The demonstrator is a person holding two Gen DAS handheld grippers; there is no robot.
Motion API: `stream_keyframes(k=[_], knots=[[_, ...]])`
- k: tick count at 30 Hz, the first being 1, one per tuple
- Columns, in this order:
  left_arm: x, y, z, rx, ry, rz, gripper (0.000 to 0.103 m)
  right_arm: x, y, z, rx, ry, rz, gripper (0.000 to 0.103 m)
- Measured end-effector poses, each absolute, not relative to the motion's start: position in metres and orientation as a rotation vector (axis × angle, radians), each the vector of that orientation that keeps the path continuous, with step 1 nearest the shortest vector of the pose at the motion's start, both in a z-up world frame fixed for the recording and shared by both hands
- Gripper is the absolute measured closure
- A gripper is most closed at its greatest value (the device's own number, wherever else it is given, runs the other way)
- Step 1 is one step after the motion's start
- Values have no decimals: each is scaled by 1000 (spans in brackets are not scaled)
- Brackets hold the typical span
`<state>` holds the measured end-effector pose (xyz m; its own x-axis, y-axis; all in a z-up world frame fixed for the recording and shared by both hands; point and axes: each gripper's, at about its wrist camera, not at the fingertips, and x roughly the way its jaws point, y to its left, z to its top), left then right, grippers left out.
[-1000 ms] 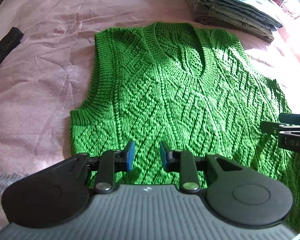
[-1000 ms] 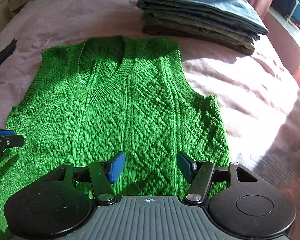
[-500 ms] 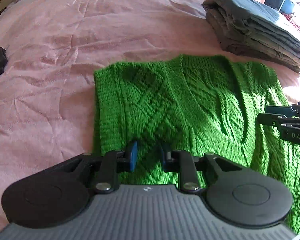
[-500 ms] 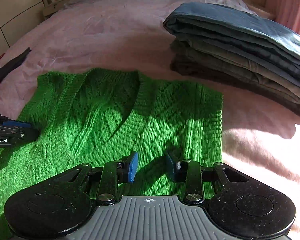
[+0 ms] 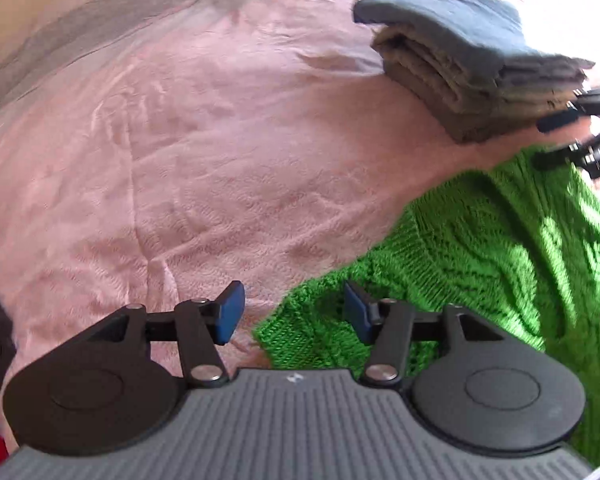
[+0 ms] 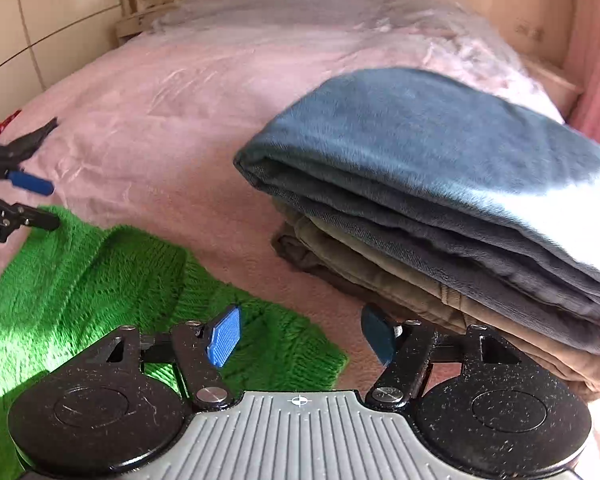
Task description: Fold clothes
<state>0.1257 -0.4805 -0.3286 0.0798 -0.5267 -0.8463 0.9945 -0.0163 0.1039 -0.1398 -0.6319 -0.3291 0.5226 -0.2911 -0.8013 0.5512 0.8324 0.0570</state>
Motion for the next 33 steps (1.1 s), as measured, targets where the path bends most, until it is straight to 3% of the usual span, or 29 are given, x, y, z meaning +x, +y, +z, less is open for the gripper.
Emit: stream_keyframes(k=[4, 6, 7, 8, 9, 11, 14, 24, 27, 30, 31, 33], knots=[[144, -487, -343, 855, 794, -1456, 53, -139, -650, -344, 423, 918, -459, 34], [152, -488, -347, 828, 844, -1499, 60, -139, -655, -346, 469, 905, -447, 35], [155, -488, -348, 814, 868, -1518, 70, -139, -657, -346, 492, 901, -438, 48], [157, -487, -349, 796, 891, -1538, 76, -139, -658, -346, 514, 901, -425, 72], [159, -486, -347, 772, 912, -1557, 92, -139, -659, -345, 530, 899, -417, 78], [160, -481, -341, 733, 917, -1565, 94, -143, -656, -337, 537, 882, -417, 89], [157, -464, -322, 670, 868, -1573, 95, -154, -642, -318, 507, 823, -422, 93], [83, -297, -215, 554, 657, -1633, 96, -252, -510, -229, 317, 657, -399, 94], [48, -228, -209, 542, 707, -1612, 95, -290, -449, -210, 232, 665, -381, 94], [13, -166, -228, 565, 817, -1552, 93, -322, -377, -225, 152, 802, -351, 94], [1, -149, -238, 583, 851, -1521, 92, -331, -351, -239, 135, 859, -353, 92], [-13, -123, -257, 579, 934, -1444, 89, -346, -314, -264, 124, 954, -372, 65]])
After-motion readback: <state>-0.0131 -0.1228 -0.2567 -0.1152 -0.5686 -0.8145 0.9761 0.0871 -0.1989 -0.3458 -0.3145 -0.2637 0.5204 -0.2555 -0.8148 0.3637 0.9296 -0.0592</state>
